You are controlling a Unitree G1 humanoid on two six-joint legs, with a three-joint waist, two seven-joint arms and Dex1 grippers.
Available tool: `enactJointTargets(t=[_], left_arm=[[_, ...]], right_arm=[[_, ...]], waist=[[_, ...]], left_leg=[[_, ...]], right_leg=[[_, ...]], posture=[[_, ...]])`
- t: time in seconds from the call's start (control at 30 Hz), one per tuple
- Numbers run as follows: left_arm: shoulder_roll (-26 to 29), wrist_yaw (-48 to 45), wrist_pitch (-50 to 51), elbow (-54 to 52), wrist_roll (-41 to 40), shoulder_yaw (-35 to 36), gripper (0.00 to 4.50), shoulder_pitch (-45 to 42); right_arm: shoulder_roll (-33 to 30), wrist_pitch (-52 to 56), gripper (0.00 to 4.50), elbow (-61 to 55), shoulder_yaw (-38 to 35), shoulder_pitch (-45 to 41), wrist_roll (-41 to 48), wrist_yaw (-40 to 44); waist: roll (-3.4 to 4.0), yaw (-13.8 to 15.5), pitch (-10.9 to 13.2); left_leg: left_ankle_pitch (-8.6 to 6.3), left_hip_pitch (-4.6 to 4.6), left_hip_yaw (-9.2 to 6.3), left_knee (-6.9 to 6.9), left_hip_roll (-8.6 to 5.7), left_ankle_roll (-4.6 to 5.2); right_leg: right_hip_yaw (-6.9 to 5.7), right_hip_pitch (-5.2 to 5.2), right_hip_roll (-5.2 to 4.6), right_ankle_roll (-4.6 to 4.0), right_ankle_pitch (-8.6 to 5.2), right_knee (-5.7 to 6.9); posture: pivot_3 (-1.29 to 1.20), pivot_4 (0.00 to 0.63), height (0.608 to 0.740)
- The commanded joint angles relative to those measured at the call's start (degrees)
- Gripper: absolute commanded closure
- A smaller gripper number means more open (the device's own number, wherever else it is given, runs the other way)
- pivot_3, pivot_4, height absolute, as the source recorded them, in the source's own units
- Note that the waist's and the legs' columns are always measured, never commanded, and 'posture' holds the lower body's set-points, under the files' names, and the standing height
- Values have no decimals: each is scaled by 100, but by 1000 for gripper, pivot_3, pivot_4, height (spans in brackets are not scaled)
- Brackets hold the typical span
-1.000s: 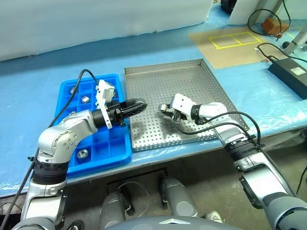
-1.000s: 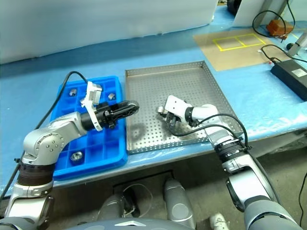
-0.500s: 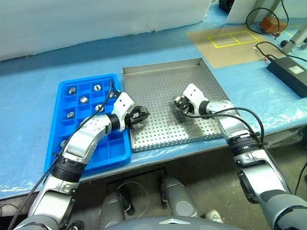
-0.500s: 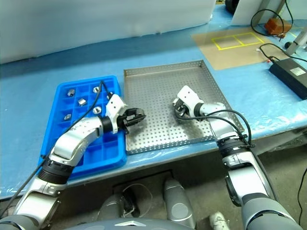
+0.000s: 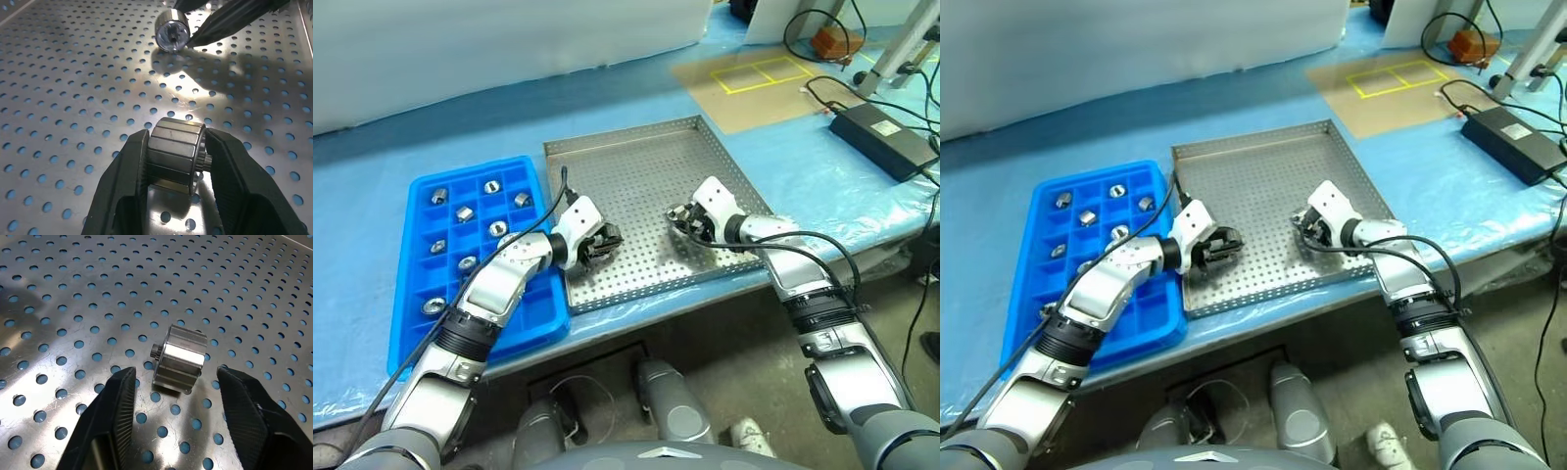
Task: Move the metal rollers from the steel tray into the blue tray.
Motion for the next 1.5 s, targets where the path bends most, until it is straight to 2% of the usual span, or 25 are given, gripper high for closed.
enactJointTargets(t=[0.03, 0.13, 0.3, 0.47, 0.6, 0.67, 0.8, 0.93, 1.03, 1.2, 1.4, 1.5], left_arm=[[74, -148, -61, -155, 81, -13, 3071, 35], [93, -289, -10, -310, -1, 58, 3071, 75], [47, -548, 435, -740, -574, 402, 3071, 41], [127, -324, 303, -706, -358, 502, 3071, -68], [416, -461, 488, -1545, -784, 952, 3071, 135], [696, -501, 620, -2096, -936, 1206, 3071, 428], [1234, -375, 1028, -3442, -1310, 1948, 3071, 1624], [1435, -259, 1285, -4363, -1763, 2854, 3071, 2731], [1445, -132, 1298, -4582, -1978, 3669, 3071, 3324], [1448, 81, 1124, -4726, -1907, 4353, 3071, 3926], [1155, 507, 985, -4968, -1867, 4553, 3071, 4489], [993, 814, 884, -4954, -1795, 4338, 3071, 4307]], right_arm=[[-40, 139, 1876, -360, -93, 50, 155, 117], [-30, 111, 1876, -424, -74, 70, 186, 185], [15, 120, 1876, -392, -128, -27, 283, 235], [26, 31, 1876, -329, -100, -114, 305, 278], [14, 2, 1876, -225, -110, -192, 305, 296], [26, -15, 1876, -199, -109, -223, 340, 350], [192, -12, 1876, -284, -53, -297, 572, 639], [402, 118, 1876, -461, -39, -429, 938, 1049], [614, 415, 1876, -500, -127, -697, 1365, 1374], [822, 256, 1876, -66, 71, -1152, 1442, 1723], [977, 125, 1876, 164, 240, -1388, 1494, 2196], [1026, 104, 1876, 187, 326, -1453, 1507, 2427]], waist=[[0, -47, 0], [0, -85, 0], [0, -83, 0], [0, -86, 0], [1, -83, 1], [1, -92, 1], [5, -109, 3], [5, -64, 6], [6, -2, 7], [5, 247, 7], [7, 637, 8], [8, 890, 9]], left_leg=[[0, -6, -4, 0, 0, 0], [0, -17, -9, 0, 1, 0], [0, -24, -12, 0, 1, 1], [0, -23, -13, 4, -1, 1], [0, -26, -13, 3, 1, 0], [0, -29, -14, 0, 2, 1], [-3, -20, -14, -6, 9, -5], [-4, -23, -15, -7, 13, -11], [-5, -15, -19, 1, 9, -11], [-3, 20, -29, 3, 8, -18], [-1, 43, -29, -12, 8, -26], [3, 42, -25, -28, 7, -31]], right_leg=[[-5, -3, 0, 0, 0, -1], [-14, -8, 0, -1, 1, -4], [-23, -9, -3, -2, 1, -5], [-24, -7, -7, -1, 1, -4], [-27, -10, -7, -1, 1, -4], [-29, -14, -7, -2, 1, -4], [-33, -15, -6, -1, -1, -3], [-39, -15, -6, 1, -2, -2], [-39, 0, -11, 1, -2, 0], [-37, 30, -11, 40, -25, 2], [-30, 45, -11, 31, -20, 2], [-27, 38, -10, 4, -5, 2]], posture=[[-713, 150, 740], [-709, 150, 740], [-697, 150, 740], [-685, 150, 740], [-675, 150, 740], [-666, 150, 740], [-628, 150, 740], [-559, 150, 740], [-515, 150, 740], [-413, 150, 740], [-339, 150, 740], [-330, 150, 740]])
